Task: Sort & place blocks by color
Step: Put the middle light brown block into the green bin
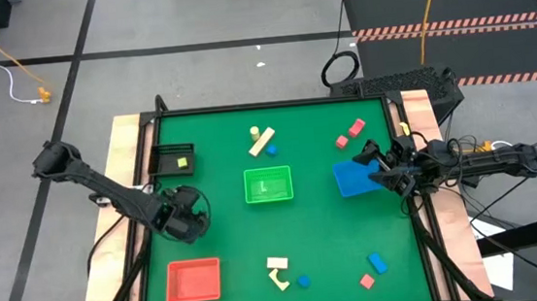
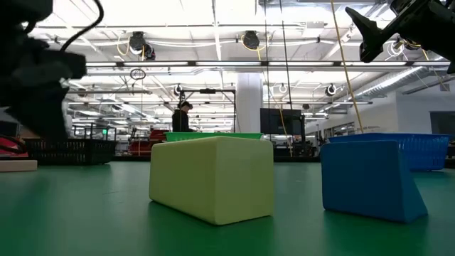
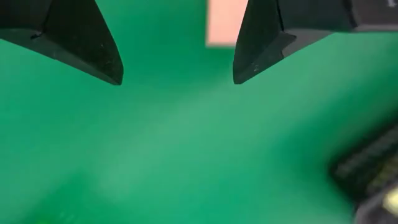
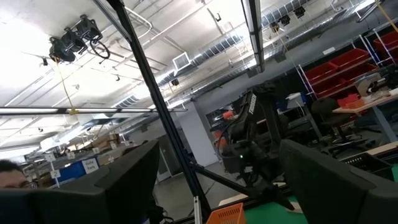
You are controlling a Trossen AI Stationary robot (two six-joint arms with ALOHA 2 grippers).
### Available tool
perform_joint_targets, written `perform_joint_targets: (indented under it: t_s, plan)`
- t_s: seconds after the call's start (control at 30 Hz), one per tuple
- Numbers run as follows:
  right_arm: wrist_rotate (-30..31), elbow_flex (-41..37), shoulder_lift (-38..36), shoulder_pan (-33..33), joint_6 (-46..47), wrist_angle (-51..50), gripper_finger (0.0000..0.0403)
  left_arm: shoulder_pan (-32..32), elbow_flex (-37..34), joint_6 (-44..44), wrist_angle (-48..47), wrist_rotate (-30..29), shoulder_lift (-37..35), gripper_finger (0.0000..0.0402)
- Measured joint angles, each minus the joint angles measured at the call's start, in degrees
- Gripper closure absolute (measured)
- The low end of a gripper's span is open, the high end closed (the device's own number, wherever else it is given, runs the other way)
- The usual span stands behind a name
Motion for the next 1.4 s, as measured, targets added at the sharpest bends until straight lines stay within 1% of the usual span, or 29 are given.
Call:
perform_joint_targets:
  t_s: [0.1, 0.2, 0.3, 0.53, 0.67, 0.77, 0.9, 1.03, 1.4]
  plan:
    - [0.0, 0.0, 0.0, 0.0, 0.0, 0.0, 0.0078, 0.0, 0.0, -2.1, -2.8, 3.9, 0.3, 0.0111]
    - [0.0, 0.0, 0.0, 0.0, 0.0, -0.1, 0.0078, -0.2, 0.0, -2.0, -3.9, 7.6, 0.3, 0.012]
    - [0.0, 0.0, 0.0, 0.0, 0.0, -0.2, 0.0078, -0.3, 0.0, -0.8, -5.8, 9.8, 0.3, 0.0122]
    - [0.0, 0.0, 0.0, 0.0, 0.0, -0.4, 0.0078, -0.2, 0.0, -0.6, -8.1, 10.0, 0.3, 0.0095]
    - [0.0, 0.0, 0.0, 0.0, 0.0, -0.4, 0.0078, -0.2, 0.0, -3.1, -8.0, 10.0, 0.3, 0.0086]
    - [0.0, 0.0, 0.0, 0.0, 0.0, -0.4, 0.0078, -0.1, 0.0, -3.8, -8.0, 9.8, 0.3, 0.0087]
    - [0.0, 0.0, 0.0, 0.0, 0.0, -0.4, 0.0078, 0.0, 0.0, -4.6, -7.8, 9.7, 0.5, 0.01]
    - [0.0, 0.0, 0.0, 0.0, 0.0, -0.4, 0.0078, 0.0, 0.0, -4.6, -6.7, 9.8, 2.3, 0.0111]
    - [0.0, 0.0, 0.0, 0.0, 0.0, -0.4, 0.0078, 0.0, 0.0, -5.6, -5.0, 10.0, 8.1, 0.0108]
